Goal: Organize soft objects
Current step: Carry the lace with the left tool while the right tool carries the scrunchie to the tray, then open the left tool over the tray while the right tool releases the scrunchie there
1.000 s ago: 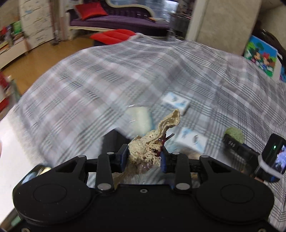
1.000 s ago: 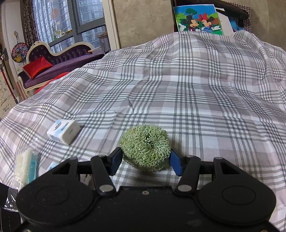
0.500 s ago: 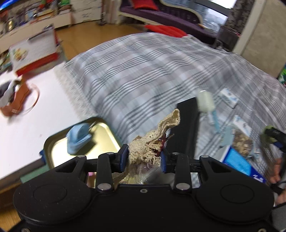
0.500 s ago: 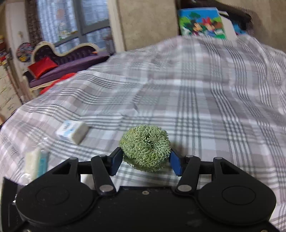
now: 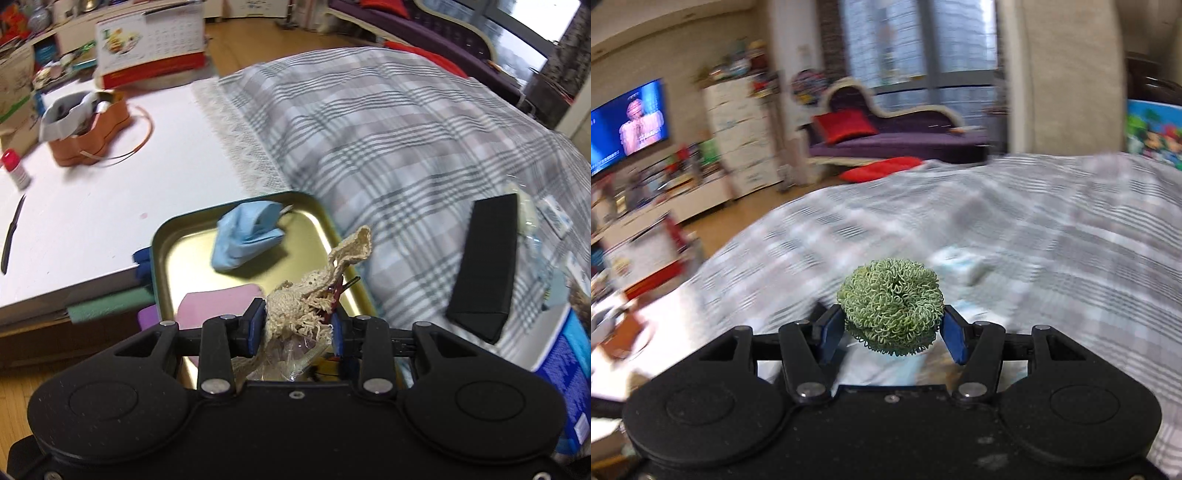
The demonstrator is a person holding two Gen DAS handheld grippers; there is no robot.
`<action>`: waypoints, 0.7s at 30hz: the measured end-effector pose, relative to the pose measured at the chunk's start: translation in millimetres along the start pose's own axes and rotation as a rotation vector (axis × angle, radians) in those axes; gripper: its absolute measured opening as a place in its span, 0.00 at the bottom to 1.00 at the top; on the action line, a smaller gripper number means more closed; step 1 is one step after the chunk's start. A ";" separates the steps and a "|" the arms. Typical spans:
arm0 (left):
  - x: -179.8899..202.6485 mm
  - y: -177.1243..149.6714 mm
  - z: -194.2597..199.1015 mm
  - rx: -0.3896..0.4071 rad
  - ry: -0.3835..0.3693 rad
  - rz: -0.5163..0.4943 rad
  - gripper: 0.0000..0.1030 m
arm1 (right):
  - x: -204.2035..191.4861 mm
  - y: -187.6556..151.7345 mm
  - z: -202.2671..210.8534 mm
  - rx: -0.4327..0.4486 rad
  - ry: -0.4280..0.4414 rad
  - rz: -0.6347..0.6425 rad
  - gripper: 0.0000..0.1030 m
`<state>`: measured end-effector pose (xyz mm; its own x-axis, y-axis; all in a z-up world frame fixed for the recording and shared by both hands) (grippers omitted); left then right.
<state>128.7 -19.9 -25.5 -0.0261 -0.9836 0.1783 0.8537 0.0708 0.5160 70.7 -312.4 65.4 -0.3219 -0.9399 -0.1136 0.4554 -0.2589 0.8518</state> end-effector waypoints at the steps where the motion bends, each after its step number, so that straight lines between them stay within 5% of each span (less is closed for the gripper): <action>1: -3.5 -1.0 -1.9 -0.002 0.002 0.011 0.35 | -13.7 -2.6 2.7 -0.011 0.026 0.015 0.54; 11: -39.5 -6.5 -30.0 -0.027 0.027 0.107 0.36 | -119.1 -44.2 17.9 -0.218 0.222 0.118 0.54; 21: -41.6 13.4 -32.0 -0.018 -0.001 0.119 0.35 | -161.4 -93.9 11.7 -0.367 0.258 0.195 0.54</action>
<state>157.8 16.6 -52.8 0.0752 -0.9683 0.2384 0.8600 0.1839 0.4761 70.2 -133.8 9.7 -0.0065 -0.9911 -0.1329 0.7644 -0.0906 0.6383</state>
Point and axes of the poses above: each gripper's, at about its wrist camera, not at the fingertips, and z roughly against the way its jaws point, x to its right, y to its top, the point moved 6 cm from there along -z, roughly the way its jaws point, and after that the axes turned 2 degrees about -z, right-handed, at the moved point
